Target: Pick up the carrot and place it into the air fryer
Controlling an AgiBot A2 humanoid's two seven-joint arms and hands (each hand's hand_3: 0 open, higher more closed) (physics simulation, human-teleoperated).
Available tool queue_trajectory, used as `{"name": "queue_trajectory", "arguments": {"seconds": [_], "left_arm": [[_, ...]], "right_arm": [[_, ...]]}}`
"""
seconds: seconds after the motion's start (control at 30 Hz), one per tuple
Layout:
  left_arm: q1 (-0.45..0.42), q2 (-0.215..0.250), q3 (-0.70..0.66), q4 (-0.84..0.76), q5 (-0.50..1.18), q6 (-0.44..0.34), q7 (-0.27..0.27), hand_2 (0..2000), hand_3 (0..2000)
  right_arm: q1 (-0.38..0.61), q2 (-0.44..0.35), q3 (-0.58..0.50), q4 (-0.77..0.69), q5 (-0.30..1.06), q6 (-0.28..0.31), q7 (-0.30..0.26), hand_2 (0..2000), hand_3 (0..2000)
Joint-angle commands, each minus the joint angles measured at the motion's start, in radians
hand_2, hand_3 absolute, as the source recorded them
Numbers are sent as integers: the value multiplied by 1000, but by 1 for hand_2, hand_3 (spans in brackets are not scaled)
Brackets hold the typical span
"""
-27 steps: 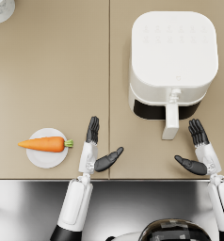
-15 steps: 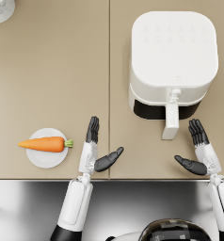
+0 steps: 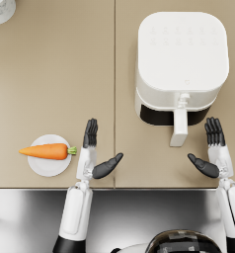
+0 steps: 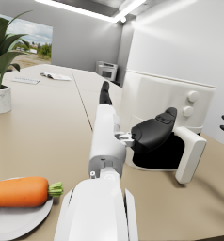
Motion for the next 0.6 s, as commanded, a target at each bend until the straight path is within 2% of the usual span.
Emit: {"name": "queue_trajectory", "arguments": {"seconds": [0.03,0.1,0.33,0.47,0.6], "left_arm": [[32,9,-82,60,0,-3,-3,0,0],[21,12,-110,67,0,-6,-6,0,0],[-17,25,-273,29,311,-9,-9,0,0],[-72,42,-353,23,489,-10,-10,0,0],[-60,43,-451,27,669,-10,-10,0,0]], "right_arm": [[68,-32,10,-147,0,-3,3,0,0],[51,-31,25,-167,0,-6,6,0,0],[34,-44,42,-171,277,-9,9,0,0],[7,-43,44,-190,319,-10,10,0,0],[-13,-44,35,-192,331,-10,10,0,0]]}}
